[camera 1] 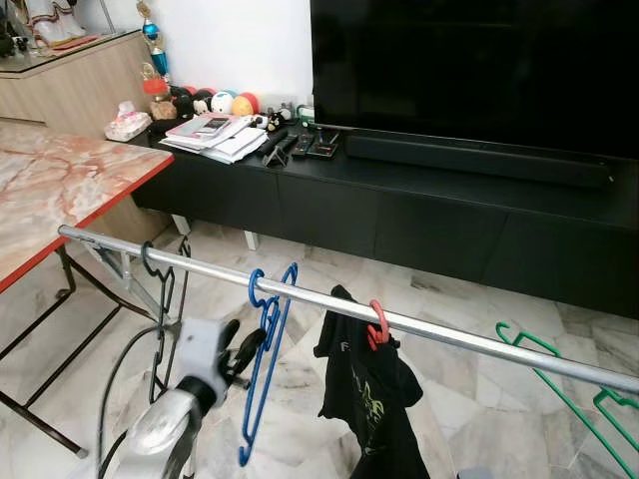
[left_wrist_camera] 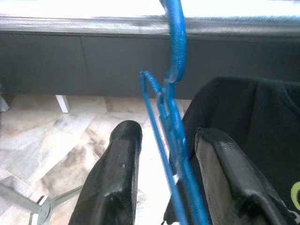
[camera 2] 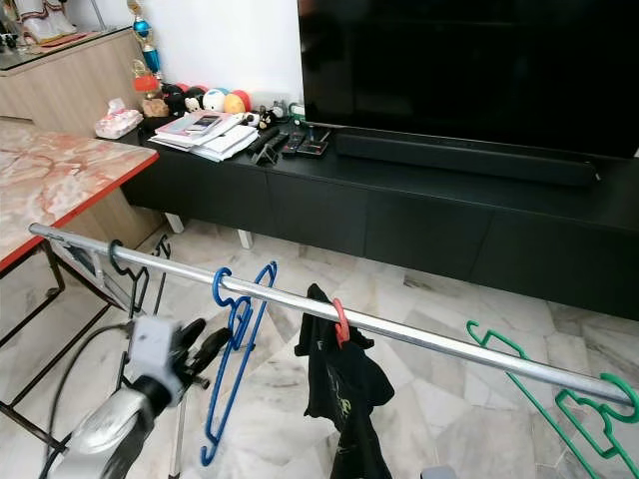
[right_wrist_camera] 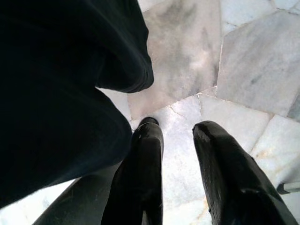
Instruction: Hang hanger
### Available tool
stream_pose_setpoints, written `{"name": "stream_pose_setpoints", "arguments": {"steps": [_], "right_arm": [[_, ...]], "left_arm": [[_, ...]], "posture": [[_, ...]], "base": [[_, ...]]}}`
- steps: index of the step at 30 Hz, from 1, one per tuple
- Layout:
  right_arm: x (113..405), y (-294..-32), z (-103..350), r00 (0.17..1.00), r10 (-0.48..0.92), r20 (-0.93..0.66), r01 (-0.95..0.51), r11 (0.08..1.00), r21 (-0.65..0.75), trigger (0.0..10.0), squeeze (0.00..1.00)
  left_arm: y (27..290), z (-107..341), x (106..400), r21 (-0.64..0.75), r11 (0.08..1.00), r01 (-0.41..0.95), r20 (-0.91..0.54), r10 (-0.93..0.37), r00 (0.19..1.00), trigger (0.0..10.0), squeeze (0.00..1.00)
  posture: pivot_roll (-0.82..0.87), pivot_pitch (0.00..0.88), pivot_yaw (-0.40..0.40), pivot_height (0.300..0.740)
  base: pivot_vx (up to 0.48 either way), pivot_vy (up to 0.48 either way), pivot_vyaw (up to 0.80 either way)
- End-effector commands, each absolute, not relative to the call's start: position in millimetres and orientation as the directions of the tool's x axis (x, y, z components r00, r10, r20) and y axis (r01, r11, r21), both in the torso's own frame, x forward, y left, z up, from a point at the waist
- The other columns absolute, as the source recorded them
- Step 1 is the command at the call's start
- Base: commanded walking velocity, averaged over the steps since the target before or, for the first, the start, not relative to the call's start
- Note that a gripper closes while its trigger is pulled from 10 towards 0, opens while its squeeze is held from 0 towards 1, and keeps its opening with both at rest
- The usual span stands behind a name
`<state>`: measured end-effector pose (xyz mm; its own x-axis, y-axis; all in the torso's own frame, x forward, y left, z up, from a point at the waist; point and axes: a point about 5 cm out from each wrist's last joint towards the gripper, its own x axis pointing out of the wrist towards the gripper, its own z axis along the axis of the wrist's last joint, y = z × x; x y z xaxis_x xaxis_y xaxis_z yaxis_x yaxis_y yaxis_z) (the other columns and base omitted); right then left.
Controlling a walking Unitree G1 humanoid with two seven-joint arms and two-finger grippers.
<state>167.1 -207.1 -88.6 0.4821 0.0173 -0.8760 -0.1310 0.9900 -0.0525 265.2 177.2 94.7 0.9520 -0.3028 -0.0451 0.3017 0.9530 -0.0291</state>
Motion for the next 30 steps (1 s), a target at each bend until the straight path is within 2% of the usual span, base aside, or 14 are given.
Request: {"name": "stream_pose_setpoints", "arguments": {"steps": [1, 2, 6, 9, 10, 11, 12, 20, 21, 23, 24, 26, 28, 30], "right_arm": [[164.7, -205.9, -89.8, 0.475, 0.022, -0.880, -0.139, 0.989, -0.050, 10.0, 0.00], [164.7, -205.9, -89.8, 0.475, 0.022, -0.880, -0.139, 0.989, -0.050, 10.0, 0.00], [165.3, -205.7, -89.6, 0.475, 0.024, -0.880, -0.143, 0.988, -0.051, 10.0, 0.00], [166.2, -204.9, -89.4, 0.476, 0.026, -0.879, -0.145, 0.988, -0.049, 10.0, 0.00], [166.4, -204.5, -89.4, 0.478, 0.024, -0.878, -0.137, 0.989, -0.048, 10.0, 0.00], [166.5, -204.0, -89.5, 0.480, 0.021, -0.877, -0.128, 0.991, -0.046, 10.0, 0.00], [166.5, -203.9, -89.5, 0.480, 0.021, -0.877, -0.127, 0.991, -0.046, 10.0, 0.00], [165.8, -202.1, -90.2, 0.488, 0.008, -0.873, -0.081, 0.996, -0.037, 10.0, 0.00], [165.2, -202.0, -90.5, 0.488, 0.004, -0.873, -0.064, 0.997, -0.031, 10.0, 0.00], [164.9, -202.0, -90.6, 0.488, 0.003, -0.873, -0.057, 0.998, -0.029, 10.0, 0.00], [164.4, -201.9, -90.9, 0.491, -0.002, -0.871, -0.034, 0.999, -0.021, 10.0, 0.00], [164.4, -201.9, -90.9, 0.491, -0.002, -0.871, -0.034, 0.999, -0.021, 10.0, 0.00], [163.6, -201.9, -91.2, 0.498, -0.011, -0.867, 0.008, 1.000, -0.008, 10.0, 0.00], [163.1, -202.2, -91.3, 0.503, -0.018, -0.864, 0.027, 1.000, -0.005, 10.0, 0.00]], "left_arm": [[181.2, 101.0, 258.8, -0.045, 0.957, 0.286, -0.023, -0.287, 0.958, 10.0, 1.00], [181.2, 101.0, 258.8, -0.045, 0.957, 0.286, -0.023, -0.287, 0.958, 10.0, 1.00], [204.7, 86.6, 244.3, -0.082, 0.991, 0.108, -0.076, -0.114, 0.991, 10.0, 1.00], [222.5, 50.8, 244.5, -0.032, 0.999, -0.022, -0.228, 0.014, 0.973, 10.0, 1.00], [219.3, 28.8, 244.1, 0.040, 0.999, 0.027, -0.347, -0.011, 0.938, 10.0, 0.00], [216.3, 7.2, 240.3, 0.119, 0.987, 0.109, -0.471, -0.041, 0.881, 10.0, 0.00], [215.7, 4.6, 239.5, 0.127, 0.984, 0.123, -0.486, -0.047, 0.873, 10.0, 0.00], [211.8, -38.8, 224.1, 0.080, 0.992, 0.094, -0.667, -0.017, 0.745, 10.0, 0.00], [211.8, -51.6, 212.9, 0.084, 0.994, 0.073, -0.720, 0.010, 0.694, 10.0, 0.00], [211.8, -56.0, 208.6, 0.085, 0.994, 0.063, -0.738, 0.021, 0.675, 10.0, 0.00], [211.9, -65.2, 198.8, 0.092, 0.994, 0.056, -0.776, 0.037, 0.630, 10.0, 0.00], [211.9, -65.2, 198.8, 0.092, 0.994, 0.056, -0.776, 0.037, 0.630, 10.0, 0.00], [212.7, -78.3, 181.6, 0.105, 0.994, 0.027, -0.829, 0.073, 0.554, 10.0, 0.00], [212.2, -82.5, 175.0, 0.102, 0.995, -0.002, -0.844, 0.088, 0.529, 10.0, 0.00]], "posture": [[0.07, 0.041, 0.047, 0.740], [0.07, 0.041, 0.047, 0.740], [0.08, 0.039, 0.044, 0.740], [0.09, 0.036, 0.041, 0.740], [0.09, 0.031, 0.045, 0.740], [0.09, 0.031, 0.045, 0.740], [0.09, 0.031, 0.045, 0.740], [0.06, 0.022, 0.060, 0.740], [0.06, 0.022, 0.059, 0.740], [0.06, 0.022, 0.059, 0.740], [0.07, 0.021, 0.056, 0.740], [0.07, 0.021, 0.056, 0.740], [0.05, 0.020, 0.061, 0.740], [0.04, 0.019, 0.062, 0.740]], "base": [[0.000, 0.000, 0.00], [0.000, 0.000, 0.00], [0.000, 0.000, 0.00], [0.000, 0.000, 0.00], [0.000, 0.000, 0.00], [0.000, 0.000, 0.00], [0.000, 0.000, 0.00], [0.000, 0.000, 0.00], [0.000, 0.000, 0.00], [0.000, 0.000, 0.00], [0.000, 0.000, 0.00], [0.000, 0.000, 0.00], [0.000, 0.000, 0.00], [0.000, 0.000, 0.00]]}}
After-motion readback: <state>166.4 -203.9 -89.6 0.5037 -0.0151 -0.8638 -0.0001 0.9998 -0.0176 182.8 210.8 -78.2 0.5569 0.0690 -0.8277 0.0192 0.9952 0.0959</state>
